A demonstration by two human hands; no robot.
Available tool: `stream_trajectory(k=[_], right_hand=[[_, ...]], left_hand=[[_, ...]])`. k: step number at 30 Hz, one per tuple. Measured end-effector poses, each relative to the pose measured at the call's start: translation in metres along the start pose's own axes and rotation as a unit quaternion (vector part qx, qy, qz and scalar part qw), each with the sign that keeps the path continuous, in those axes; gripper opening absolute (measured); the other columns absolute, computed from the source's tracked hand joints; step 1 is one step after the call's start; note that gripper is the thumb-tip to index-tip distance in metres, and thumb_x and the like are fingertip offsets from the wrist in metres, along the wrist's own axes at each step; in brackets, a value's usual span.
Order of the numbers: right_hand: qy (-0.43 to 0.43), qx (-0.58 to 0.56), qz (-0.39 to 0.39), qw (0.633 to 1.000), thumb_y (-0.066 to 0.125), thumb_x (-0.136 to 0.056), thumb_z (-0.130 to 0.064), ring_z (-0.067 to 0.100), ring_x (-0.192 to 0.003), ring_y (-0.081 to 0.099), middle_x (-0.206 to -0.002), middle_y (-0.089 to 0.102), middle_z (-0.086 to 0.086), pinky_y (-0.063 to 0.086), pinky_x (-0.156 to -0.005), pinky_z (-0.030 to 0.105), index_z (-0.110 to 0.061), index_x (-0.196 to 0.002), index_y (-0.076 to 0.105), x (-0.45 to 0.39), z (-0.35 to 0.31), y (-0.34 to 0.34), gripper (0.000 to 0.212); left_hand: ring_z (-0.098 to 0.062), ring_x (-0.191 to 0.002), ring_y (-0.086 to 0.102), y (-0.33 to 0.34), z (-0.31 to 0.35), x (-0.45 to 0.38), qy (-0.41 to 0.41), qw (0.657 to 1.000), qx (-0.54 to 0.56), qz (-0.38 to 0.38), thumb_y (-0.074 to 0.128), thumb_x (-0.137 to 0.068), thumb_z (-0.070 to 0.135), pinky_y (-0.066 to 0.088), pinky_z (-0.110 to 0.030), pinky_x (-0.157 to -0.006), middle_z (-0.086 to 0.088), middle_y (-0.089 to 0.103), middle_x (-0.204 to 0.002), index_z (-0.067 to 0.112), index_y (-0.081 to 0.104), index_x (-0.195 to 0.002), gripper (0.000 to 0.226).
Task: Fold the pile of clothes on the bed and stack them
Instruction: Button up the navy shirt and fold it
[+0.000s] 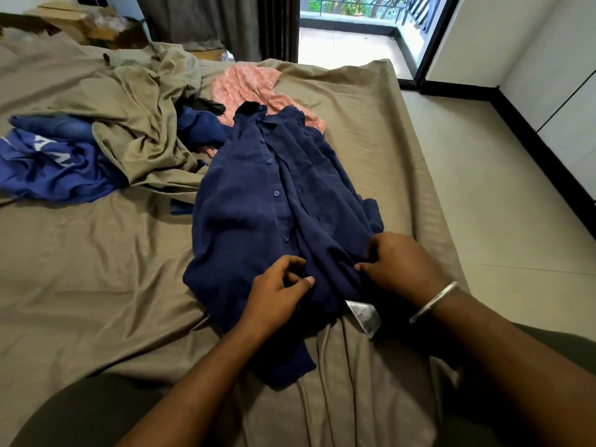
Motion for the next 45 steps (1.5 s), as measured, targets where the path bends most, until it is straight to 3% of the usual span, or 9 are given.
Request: stream_trajectory(k=[9, 13, 17, 21, 29, 35, 38, 41, 45], right_hand=[[-0.134, -0.064, 0.063, 0.987, 0.062, -0.088, -0.038, 0.025, -0.069, 0.058, -0.071, 0.056, -0.004, 0.052, -0.062, 0.038, -0.031, -0.091, 0.047, 0.027, -0.046, -0.031, 0.017], [-0.195, -0.124, -0.088, 0.969, 0.067, -0.087, -0.016, 0.010, -0.077, 0.065, -0.084, 0.065, -0.005, 0.058, -0.074, 0.037, -0.026, -0.092, 0.054, 0.048, -0.083, -0.004, 0.017], [-0.168, -0.216, -0.238, 0.932, 0.058, -0.091, 0.002, 0.017, -0.078, 0.073, -0.093, 0.069, 0.007, 0.061, -0.070, 0.037, -0.021, -0.089, 0.052, 0.058, -0.086, 0.017, 0.024], [-0.170, 0.023, -0.183, 0.968, 0.081, -0.073, -0.027, 0.010, -0.071, 0.060, -0.075, 0.062, -0.006, 0.053, -0.067, 0.030, -0.025, -0.080, 0.055, 0.042, -0.060, 0.009, 0.027], [-0.151, 0.272, -0.270, 0.911, 0.073, -0.080, -0.050, 0.013, -0.070, 0.054, -0.073, 0.053, -0.009, 0.046, -0.066, 0.030, -0.028, -0.096, 0.064, 0.059, -0.050, 0.024, 0.029], [-0.174, -0.013, -0.503, 0.846, 0.056, -0.097, -0.038, 0.011, -0.065, 0.070, -0.083, 0.074, -0.009, 0.058, -0.071, 0.023, -0.022, -0.101, 0.073, 0.105, -0.080, 0.038, 0.024], [-0.199, -0.022, -0.420, 0.885, 0.052, -0.100, -0.027, 0.011, -0.062, 0.071, -0.090, 0.074, -0.004, 0.058, -0.067, 0.025, -0.026, -0.094, 0.067, 0.082, -0.081, 0.041, 0.017], [-0.237, 0.044, -0.171, 0.955, 0.060, -0.093, -0.034, 0.009, -0.074, 0.066, -0.084, 0.067, -0.013, 0.057, -0.072, 0.032, -0.035, -0.095, 0.065, 0.036, -0.074, 0.022, 0.006], [-0.220, -0.012, -0.032, 0.975, 0.062, -0.089, -0.029, 0.003, -0.068, 0.051, -0.064, 0.048, -0.019, 0.052, -0.069, 0.032, -0.041, -0.113, 0.064, 0.012, -0.068, 0.007, 0.027]], left_hand=[[-0.012, -0.052, 0.057, -0.007, 0.017, 0.004, 0.019, 0.998, 0.049, 0.042, 0.062, -0.095, 0.029, 0.045, -0.025, -0.051, -0.001, 0.065, -0.063, 0.016, 0.068, -0.087, 0.017], [-0.013, -0.055, 0.061, 0.021, 0.014, 0.014, -0.148, 0.954, 0.246, -0.083, 0.046, -0.099, 0.039, 0.047, -0.024, -0.053, -0.002, 0.066, -0.069, 0.015, 0.066, -0.085, 0.034], [-0.010, -0.055, 0.061, 0.025, 0.001, 0.016, -0.180, 0.953, 0.219, -0.107, 0.057, -0.095, 0.016, 0.052, -0.035, -0.065, -0.001, 0.065, -0.066, 0.019, 0.066, -0.078, 0.021], [-0.007, -0.055, 0.062, 0.021, -0.008, 0.011, -0.172, 0.964, 0.180, -0.091, 0.060, -0.093, 0.002, 0.053, -0.024, -0.052, -0.001, 0.065, -0.063, 0.011, 0.065, -0.086, 0.013], [-0.011, -0.089, 0.065, 0.023, -0.011, 0.008, -0.149, 0.975, 0.146, -0.077, 0.045, -0.102, 0.005, 0.056, -0.023, -0.065, 0.002, 0.069, -0.096, 0.020, 0.066, -0.096, 0.027], [-0.001, -0.067, 0.067, 0.024, -0.011, 0.008, -0.132, 0.978, 0.137, -0.084, 0.044, -0.102, 0.003, 0.053, -0.018, -0.055, 0.002, 0.070, -0.085, 0.016, 0.067, -0.098, 0.026], [-0.003, -0.064, 0.064, 0.024, -0.014, 0.008, -0.147, 0.977, 0.132, -0.080, 0.048, -0.101, 0.005, 0.055, -0.020, -0.055, 0.004, 0.066, -0.079, 0.021, 0.063, -0.088, 0.026], [-0.007, -0.061, 0.059, 0.026, -0.018, 0.008, -0.172, 0.971, 0.137, -0.090, 0.058, -0.097, 0.009, 0.054, -0.027, -0.059, 0.003, 0.060, -0.067, 0.017, 0.063, -0.087, 0.014], [-0.012, -0.069, 0.063, 0.026, -0.025, 0.009, -0.184, 0.970, 0.091, -0.127, 0.069, -0.089, 0.008, 0.052, -0.028, -0.059, -0.001, 0.064, -0.076, 0.011, 0.063, -0.099, 0.012]])
Point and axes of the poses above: each hand's wrist, its own x-axis away from the middle knuckle, its own y-axis out of the palm, z = x × y, the point moved 8 cm from there along -x, towards the middle knuckle
